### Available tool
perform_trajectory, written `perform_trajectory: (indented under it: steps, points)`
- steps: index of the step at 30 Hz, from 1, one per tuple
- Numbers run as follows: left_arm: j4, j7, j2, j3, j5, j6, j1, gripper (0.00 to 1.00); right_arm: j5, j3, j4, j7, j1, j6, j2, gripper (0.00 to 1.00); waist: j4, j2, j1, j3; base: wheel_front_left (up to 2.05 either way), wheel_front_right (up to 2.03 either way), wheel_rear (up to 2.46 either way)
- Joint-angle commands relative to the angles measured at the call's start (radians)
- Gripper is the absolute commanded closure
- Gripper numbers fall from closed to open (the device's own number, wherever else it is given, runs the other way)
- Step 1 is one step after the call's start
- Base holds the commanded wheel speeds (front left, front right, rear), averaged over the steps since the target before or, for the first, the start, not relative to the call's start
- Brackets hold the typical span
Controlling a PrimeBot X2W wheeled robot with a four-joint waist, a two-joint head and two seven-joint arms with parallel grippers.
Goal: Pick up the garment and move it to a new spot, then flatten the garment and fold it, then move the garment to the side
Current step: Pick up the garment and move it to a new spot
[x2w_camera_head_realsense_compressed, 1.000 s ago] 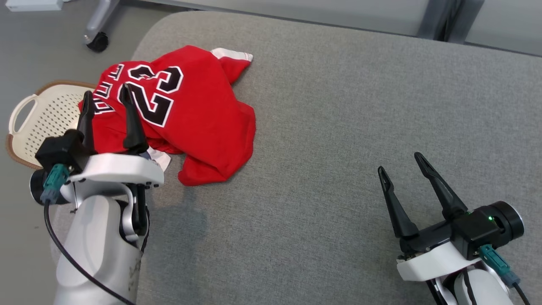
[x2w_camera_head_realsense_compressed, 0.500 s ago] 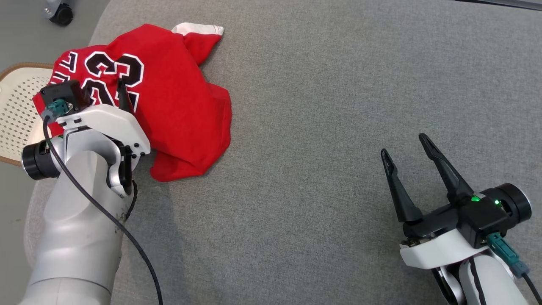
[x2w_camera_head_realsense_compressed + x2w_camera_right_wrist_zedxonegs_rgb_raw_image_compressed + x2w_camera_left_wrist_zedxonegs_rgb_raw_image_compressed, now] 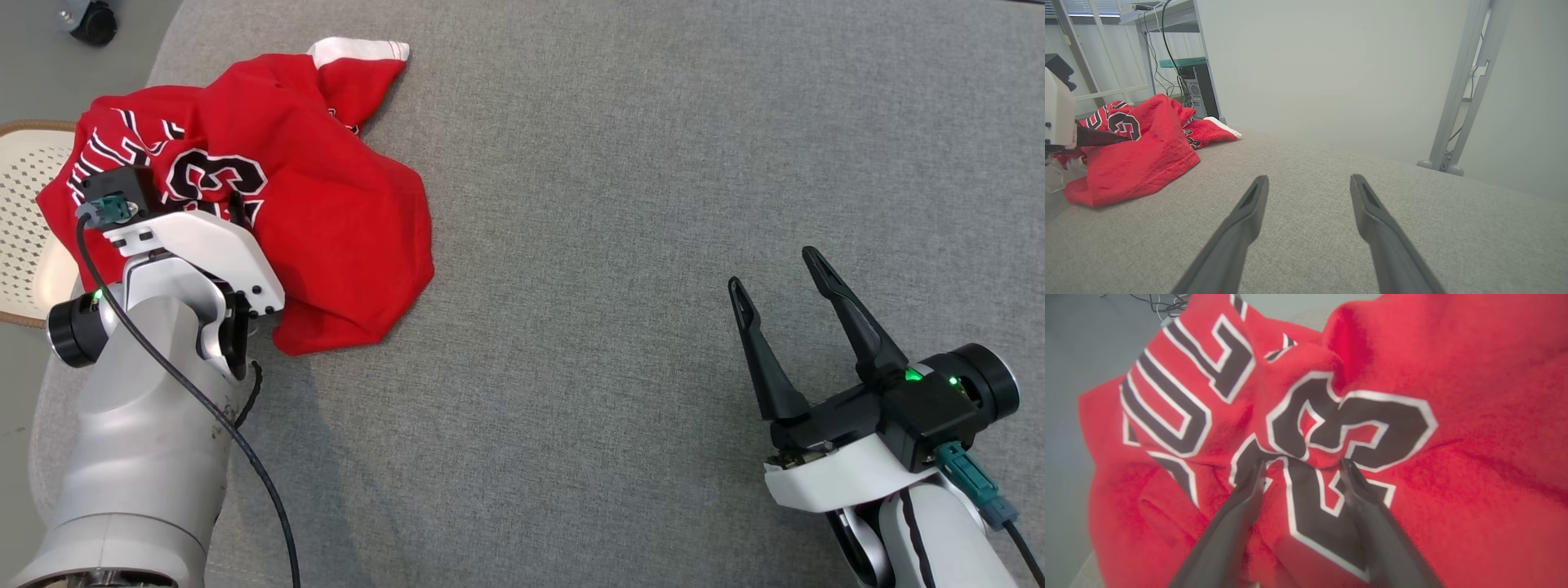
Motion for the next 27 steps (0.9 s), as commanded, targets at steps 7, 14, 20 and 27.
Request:
perform_trajectory:
  steps: [7,14,20,27]
  points:
    - [0.000,-0.131,0.003,0.009,-0.025,-0.035,-0.002,1.00,0.011,0.002,0.006,-0.001,0.011,0.000,0.005,0.00,-0.004,0.0000,0.0000,-0.037,0.00,0.00,0.00]
    - [-0.045,-0.230,0.012,0.011,-0.023,-0.042,0.021,1.00,0.018,0.009,0.014,-0.001,0.023,0.000,0.011,0.00,-0.011,0.0000,0.0000,-0.087,0.00,0.00,0.00]
    - [-0.217,-0.251,0.026,0.017,-0.008,-0.046,0.086,1.00,0.027,0.011,0.024,-0.001,0.042,0.000,0.026,0.00,-0.027,0.0000,0.0000,-0.154,0.00,0.00,0.00]
    - [-0.482,-0.251,0.051,0.029,0.008,-0.033,0.181,1.00,0.043,0.016,0.032,-0.001,0.058,0.000,0.039,0.00,-0.067,0.0000,0.0000,-0.220,0.00,0.00,0.00]
